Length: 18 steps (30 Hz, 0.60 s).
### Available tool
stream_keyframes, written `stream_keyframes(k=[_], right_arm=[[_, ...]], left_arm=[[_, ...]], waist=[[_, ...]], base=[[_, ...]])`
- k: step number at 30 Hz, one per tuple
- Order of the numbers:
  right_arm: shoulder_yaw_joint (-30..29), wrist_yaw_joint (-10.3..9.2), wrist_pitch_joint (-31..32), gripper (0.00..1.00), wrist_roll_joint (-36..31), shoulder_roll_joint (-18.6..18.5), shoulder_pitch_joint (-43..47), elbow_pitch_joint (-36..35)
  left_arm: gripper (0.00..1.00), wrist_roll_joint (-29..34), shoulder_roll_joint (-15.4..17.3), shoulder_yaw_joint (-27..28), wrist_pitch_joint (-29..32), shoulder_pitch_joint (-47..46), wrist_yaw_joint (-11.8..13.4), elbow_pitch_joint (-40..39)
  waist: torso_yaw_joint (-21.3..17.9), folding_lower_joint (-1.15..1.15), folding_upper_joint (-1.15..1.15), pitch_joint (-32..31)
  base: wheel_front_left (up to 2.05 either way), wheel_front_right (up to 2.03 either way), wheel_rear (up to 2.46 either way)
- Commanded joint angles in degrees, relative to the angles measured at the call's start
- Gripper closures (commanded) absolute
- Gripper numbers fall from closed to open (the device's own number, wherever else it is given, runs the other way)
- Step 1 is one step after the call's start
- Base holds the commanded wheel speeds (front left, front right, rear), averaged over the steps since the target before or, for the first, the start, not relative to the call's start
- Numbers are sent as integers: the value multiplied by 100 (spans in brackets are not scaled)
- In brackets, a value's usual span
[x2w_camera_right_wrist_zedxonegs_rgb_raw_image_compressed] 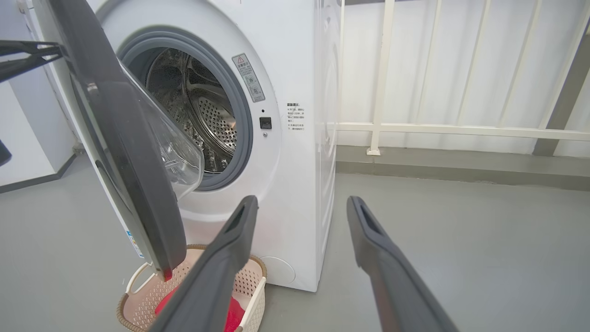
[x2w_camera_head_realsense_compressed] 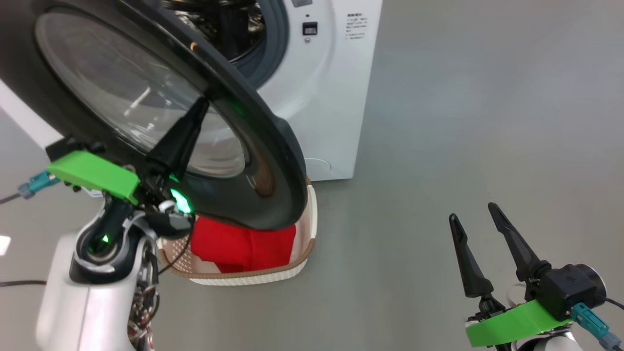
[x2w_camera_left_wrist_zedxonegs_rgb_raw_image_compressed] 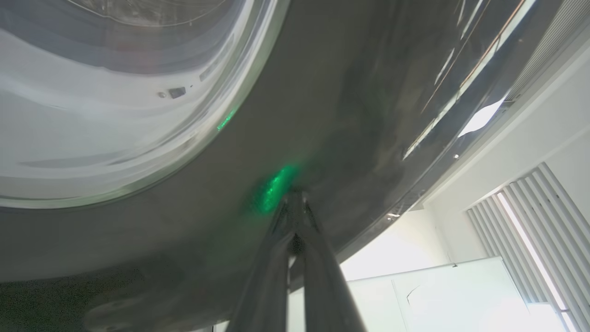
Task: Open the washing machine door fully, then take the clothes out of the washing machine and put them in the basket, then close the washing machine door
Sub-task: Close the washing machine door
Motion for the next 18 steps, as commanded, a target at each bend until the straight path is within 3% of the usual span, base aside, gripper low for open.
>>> stream_keyframes(k=[1,18], right_arm=[[130,28,-37,0,53,-65,-228,-138],[207,28,-37,0,55,-65,-427,-128]], left_arm=[[100,-46,90,138,-79,-269,-76,-104],[100,108,90,120,-772,-1335,-517,867]], waist=[[-85,0,0,72],[-373,0,0,490]], base=[[0,0,0],[0,0,0]])
